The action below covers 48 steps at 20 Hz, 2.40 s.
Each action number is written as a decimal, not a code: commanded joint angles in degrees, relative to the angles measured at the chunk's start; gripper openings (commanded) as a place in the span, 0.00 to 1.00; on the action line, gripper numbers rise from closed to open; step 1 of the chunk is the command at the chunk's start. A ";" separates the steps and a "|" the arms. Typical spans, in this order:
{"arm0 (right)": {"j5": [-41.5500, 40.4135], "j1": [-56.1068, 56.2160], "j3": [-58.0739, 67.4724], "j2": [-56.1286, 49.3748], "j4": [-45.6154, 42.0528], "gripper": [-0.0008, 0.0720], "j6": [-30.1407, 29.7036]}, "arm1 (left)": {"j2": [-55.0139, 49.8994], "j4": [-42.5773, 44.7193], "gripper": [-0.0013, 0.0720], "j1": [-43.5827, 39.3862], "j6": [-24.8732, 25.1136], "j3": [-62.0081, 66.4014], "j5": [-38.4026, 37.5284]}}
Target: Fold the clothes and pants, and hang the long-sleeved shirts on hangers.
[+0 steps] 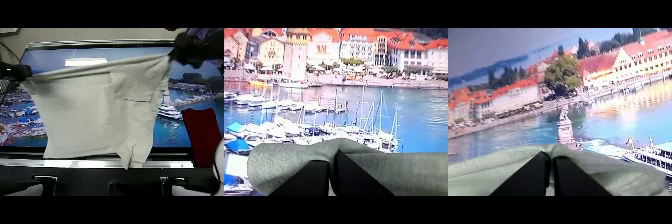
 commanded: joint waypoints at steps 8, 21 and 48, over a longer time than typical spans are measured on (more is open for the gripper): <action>13.49 6.62 0.07 -31.28 2.34 0.08 -0.20 | -25.33 -5.05 0.05 0.02 -5.29 -0.68 13.40; -14.53 -13.31 -22.99 -8.87 13.68 0.45 -30.97 | -1.90 -21.57 0.66 18.53 4.94 -16.22 -0.79; -0.87 -5.22 -56.11 -4.44 18.10 0.06 -40.83 | 14.03 -41.64 0.65 48.98 24.26 -58.69 -1.29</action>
